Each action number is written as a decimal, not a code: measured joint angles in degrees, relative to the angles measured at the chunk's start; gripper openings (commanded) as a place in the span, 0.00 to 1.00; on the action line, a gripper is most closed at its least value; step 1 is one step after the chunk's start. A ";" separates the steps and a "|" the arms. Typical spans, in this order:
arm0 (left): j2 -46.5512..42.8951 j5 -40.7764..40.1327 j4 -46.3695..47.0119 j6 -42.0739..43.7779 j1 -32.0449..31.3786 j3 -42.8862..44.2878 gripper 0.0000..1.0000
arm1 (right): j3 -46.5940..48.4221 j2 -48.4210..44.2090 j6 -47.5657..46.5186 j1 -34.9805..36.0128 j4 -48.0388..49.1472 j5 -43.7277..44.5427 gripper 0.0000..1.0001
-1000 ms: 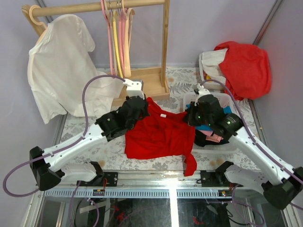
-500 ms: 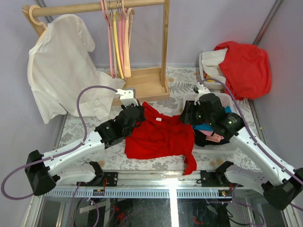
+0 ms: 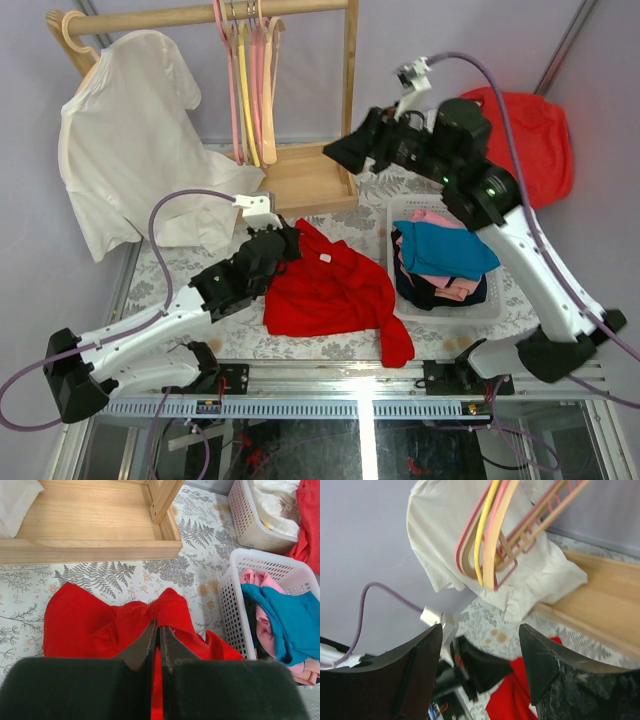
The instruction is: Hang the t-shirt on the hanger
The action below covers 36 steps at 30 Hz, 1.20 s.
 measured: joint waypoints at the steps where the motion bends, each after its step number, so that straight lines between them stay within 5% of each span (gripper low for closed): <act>1: -0.46 0.04 0.00 -0.13 0.00 -0.15 0.00 | 2.34 2.86 0.02 0.00 1.57 -1.14 0.70; 22: -6.91 0.92 -2.78 -1.49 -0.26 -0.66 0.00 | 25.05 34.45 5.81 0.00 20.35 -12.37 0.67; 36: -7.08 0.96 -4.74 -1.40 -0.26 -0.63 0.00 | 31.50 41.48 8.79 0.00 21.40 -13.88 0.36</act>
